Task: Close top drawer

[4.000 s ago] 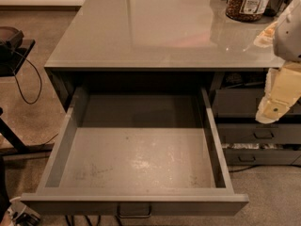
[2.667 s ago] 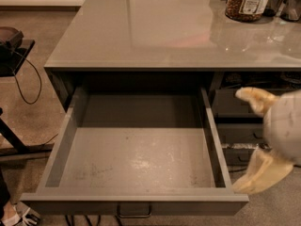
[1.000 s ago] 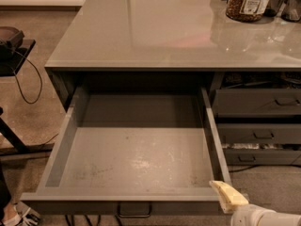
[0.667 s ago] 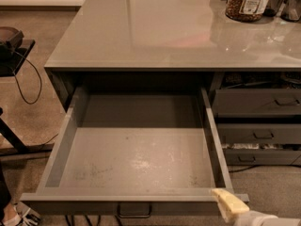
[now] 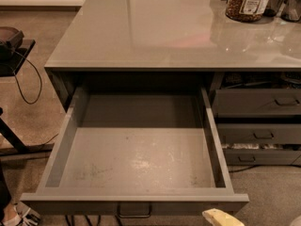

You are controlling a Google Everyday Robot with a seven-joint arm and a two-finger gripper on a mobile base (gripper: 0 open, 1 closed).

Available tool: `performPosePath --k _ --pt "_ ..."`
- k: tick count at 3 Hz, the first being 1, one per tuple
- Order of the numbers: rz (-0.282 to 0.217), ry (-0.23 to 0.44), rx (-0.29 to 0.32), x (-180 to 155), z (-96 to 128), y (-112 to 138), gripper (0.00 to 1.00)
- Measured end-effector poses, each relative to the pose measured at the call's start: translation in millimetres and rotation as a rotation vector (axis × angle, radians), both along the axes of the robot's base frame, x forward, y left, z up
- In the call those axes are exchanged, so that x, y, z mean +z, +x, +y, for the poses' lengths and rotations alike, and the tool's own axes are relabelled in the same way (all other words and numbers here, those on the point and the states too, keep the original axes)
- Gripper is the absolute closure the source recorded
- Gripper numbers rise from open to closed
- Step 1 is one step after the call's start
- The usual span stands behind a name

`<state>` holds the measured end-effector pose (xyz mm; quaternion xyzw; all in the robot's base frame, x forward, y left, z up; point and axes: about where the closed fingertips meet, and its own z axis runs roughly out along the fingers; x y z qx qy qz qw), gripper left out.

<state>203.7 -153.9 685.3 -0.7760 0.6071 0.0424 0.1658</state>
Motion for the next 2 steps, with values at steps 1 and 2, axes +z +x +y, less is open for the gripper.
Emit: performPosePath --k 1,2 --pt "0.042 0.034 0.011 -6.9 11.3 -1.8 0.00" --pt "0.124 0.123 -0.004 -25.6 31.8 7.5 0.00"
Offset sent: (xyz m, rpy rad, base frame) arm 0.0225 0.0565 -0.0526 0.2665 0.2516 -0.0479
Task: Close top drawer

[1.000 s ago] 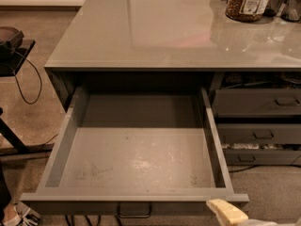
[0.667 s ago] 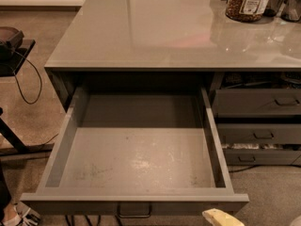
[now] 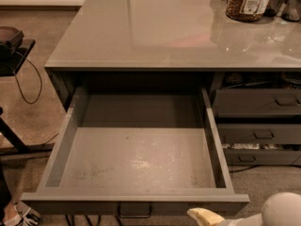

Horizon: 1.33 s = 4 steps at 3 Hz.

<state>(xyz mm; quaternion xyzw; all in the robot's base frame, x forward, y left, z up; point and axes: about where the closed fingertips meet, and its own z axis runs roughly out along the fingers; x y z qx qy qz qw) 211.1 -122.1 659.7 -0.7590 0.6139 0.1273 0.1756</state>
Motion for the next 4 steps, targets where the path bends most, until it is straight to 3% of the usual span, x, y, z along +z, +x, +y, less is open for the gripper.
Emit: performPosePath --k 1,2,3,4 --pt "0.102 0.097 0.002 -23.7 18.5 0.2 0.19" --pt "0.181 0.160 -0.059 -39.0 30.7 11.0 0.42" --pt "0.208 0.175 -0.217 -41.6 34.4 42.1 0.66" --pt "0.178 0.147 -0.394 -41.7 33.1 86.6 0.89"
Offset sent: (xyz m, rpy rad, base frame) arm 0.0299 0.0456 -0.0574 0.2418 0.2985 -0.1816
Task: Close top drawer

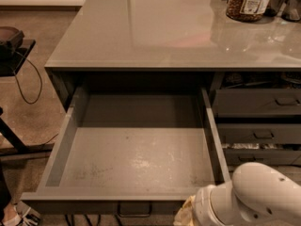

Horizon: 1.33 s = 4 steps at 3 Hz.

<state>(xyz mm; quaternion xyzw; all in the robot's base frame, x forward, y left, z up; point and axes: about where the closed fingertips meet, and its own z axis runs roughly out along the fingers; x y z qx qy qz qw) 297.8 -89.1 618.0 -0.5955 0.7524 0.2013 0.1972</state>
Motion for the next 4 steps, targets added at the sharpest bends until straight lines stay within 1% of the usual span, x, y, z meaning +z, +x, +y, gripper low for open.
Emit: performPosePath --k 1,2,3,4 --pt "-0.002 -0.009 -0.016 -0.4 -0.8 2.1 1.00" --pt "0.013 -0.025 -0.084 -1.5 1.6 13.4 1.00" --pt "-0.065 -0.115 -0.168 -0.2 -15.4 44.2 1.00" --pt "-0.065 -0.115 -0.168 -0.3 -15.4 44.2 1.00"
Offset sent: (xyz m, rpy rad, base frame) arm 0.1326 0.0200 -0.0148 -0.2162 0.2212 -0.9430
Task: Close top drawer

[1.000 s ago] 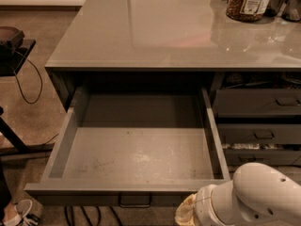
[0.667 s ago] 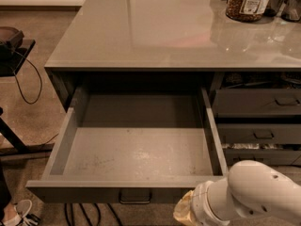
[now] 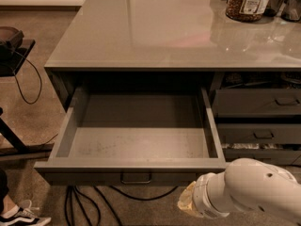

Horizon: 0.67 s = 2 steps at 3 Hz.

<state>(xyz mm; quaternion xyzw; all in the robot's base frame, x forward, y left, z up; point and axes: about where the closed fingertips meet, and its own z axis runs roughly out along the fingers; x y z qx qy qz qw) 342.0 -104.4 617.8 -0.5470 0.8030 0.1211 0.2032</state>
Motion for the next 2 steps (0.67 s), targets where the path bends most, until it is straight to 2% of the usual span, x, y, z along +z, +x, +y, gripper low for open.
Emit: performPosePath --k 1,2 --pt "-0.053 -0.054 -0.022 -1.4 -1.0 8.6 1.00" --pt "-0.247 -0.165 0.017 17.2 1.0 26.5 1.00"
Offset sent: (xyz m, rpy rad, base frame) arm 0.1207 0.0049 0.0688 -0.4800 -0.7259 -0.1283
